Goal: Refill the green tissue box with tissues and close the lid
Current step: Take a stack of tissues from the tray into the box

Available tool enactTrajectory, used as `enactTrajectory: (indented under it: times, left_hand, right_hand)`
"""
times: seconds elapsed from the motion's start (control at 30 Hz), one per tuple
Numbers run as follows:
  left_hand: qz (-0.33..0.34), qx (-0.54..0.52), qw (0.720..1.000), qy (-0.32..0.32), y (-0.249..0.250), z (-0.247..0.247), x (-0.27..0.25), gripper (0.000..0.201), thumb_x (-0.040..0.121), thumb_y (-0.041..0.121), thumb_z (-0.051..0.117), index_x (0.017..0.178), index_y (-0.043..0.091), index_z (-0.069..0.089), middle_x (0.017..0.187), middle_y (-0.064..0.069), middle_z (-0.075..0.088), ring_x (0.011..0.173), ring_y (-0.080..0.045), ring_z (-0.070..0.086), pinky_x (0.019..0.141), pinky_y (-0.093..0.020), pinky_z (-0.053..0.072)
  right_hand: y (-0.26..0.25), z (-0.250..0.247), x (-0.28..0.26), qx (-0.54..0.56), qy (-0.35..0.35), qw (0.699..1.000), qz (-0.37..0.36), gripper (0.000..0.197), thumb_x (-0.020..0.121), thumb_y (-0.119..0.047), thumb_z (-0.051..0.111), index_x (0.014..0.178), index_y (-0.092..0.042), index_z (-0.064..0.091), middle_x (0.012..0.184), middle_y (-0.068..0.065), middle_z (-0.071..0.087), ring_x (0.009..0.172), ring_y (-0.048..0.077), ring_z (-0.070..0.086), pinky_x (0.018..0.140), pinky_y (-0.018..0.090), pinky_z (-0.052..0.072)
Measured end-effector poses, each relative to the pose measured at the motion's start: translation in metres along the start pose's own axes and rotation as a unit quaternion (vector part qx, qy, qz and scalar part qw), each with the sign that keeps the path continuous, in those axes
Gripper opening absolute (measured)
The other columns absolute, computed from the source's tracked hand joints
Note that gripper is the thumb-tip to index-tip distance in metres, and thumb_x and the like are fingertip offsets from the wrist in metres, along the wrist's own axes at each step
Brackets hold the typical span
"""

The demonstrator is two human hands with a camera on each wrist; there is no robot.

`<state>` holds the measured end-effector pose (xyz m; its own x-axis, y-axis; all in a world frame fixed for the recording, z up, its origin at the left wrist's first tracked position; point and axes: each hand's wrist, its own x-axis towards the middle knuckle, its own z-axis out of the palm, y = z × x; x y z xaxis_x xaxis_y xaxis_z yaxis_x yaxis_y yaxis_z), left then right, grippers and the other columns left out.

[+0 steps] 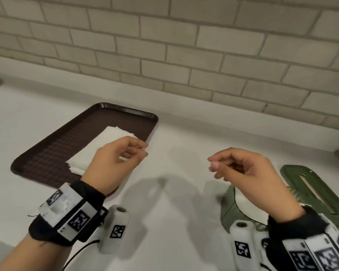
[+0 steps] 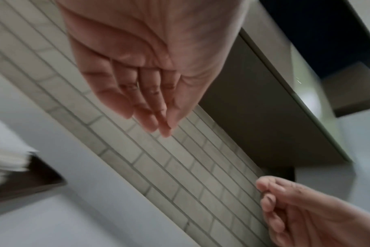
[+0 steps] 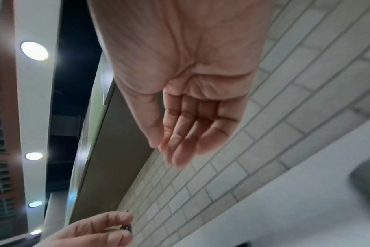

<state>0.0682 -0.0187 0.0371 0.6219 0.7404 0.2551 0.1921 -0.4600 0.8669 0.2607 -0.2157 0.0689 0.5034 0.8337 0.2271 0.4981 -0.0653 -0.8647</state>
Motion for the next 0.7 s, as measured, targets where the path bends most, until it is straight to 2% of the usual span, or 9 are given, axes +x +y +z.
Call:
enactTrajectory:
  times: [0.1,0.23,0.33,0.43,0.53,0.6,0.7]
  left_hand:
    - [-0.032,-0.026,0.999,0.015,-0.024,-0.028,-0.007,0.015,0.083,0.017,0.068,0.090,0.031,0.067,0.087,0.006,0.073,0.085,-0.013,0.066,0.077,-0.023,0.049]
    - [-0.078,-0.073,0.993,0.044,-0.057,-0.059,-0.014,0.015,0.082,0.016,0.069,0.087,0.030,0.069,0.086,0.003,0.073,0.083,-0.017,0.065,0.077,-0.026,0.049]
    - [-0.105,-0.109,0.985,0.081,-0.077,-0.075,-0.017,0.015,0.083,0.012,0.068,0.090,0.025,0.068,0.087,0.003,0.073,0.078,-0.014,0.064,0.065,-0.017,0.049]
    - [-0.141,-0.133,0.974,0.114,-0.097,-0.085,-0.016,0.022,0.084,0.009,0.066,0.097,0.026,0.063,0.095,0.004,0.070,0.079,-0.009,0.062,0.062,-0.020,0.049]
    - [-0.172,-0.143,0.967,0.119,-0.114,-0.092,-0.012,0.030,0.083,0.010,0.068,0.103,0.027,0.055,0.109,0.010,0.060,0.096,-0.010,0.060,0.077,-0.026,0.049]
    - [-0.174,-0.111,0.972,0.115,-0.122,-0.094,-0.009,0.036,0.082,0.013,0.069,0.111,0.026,0.052,0.115,0.012,0.055,0.110,-0.012,0.054,0.085,-0.022,0.043]
    - [-0.180,-0.068,0.978,0.084,-0.128,-0.095,-0.006,0.048,0.082,0.019,0.070,0.123,0.026,0.047,0.125,0.009,0.049,0.117,-0.008,0.047,0.081,-0.014,0.039]
  right_hand:
    - [-0.003,0.041,0.027,0.019,-0.019,1.000,0.012,0.013,0.083,-0.008,0.068,0.081,-0.020,0.072,0.075,0.003,0.073,0.064,0.013,0.068,0.059,0.012,0.047]
    - [-0.006,0.092,0.064,-0.016,-0.061,0.998,0.021,0.010,0.084,-0.016,0.067,0.080,-0.023,0.072,0.076,-0.001,0.073,0.067,0.012,0.069,0.061,0.015,0.050]
    - [-0.005,0.127,0.097,-0.053,-0.089,0.994,0.033,0.010,0.083,-0.017,0.066,0.078,-0.022,0.073,0.077,-0.002,0.072,0.067,0.009,0.068,0.060,0.013,0.048]
    - [0.001,0.159,0.133,-0.095,-0.105,0.989,0.036,0.010,0.084,-0.021,0.067,0.077,-0.023,0.073,0.078,-0.011,0.071,0.068,0.002,0.064,0.061,0.010,0.045]
    - [0.008,0.185,0.169,-0.118,-0.114,0.986,0.041,0.007,0.083,-0.020,0.067,0.086,-0.021,0.074,0.089,-0.011,0.070,0.076,-0.005,0.060,0.067,0.006,0.043]
    - [0.013,0.200,0.189,-0.146,-0.112,0.982,0.044,0.017,0.083,-0.022,0.069,0.099,-0.020,0.072,0.100,-0.006,0.070,0.088,0.003,0.062,0.077,0.009,0.042]
    - [0.013,0.215,0.211,-0.192,-0.125,0.972,0.052,0.033,0.082,-0.025,0.070,0.114,-0.017,0.066,0.115,-0.002,0.065,0.097,0.007,0.057,0.087,0.014,0.039]
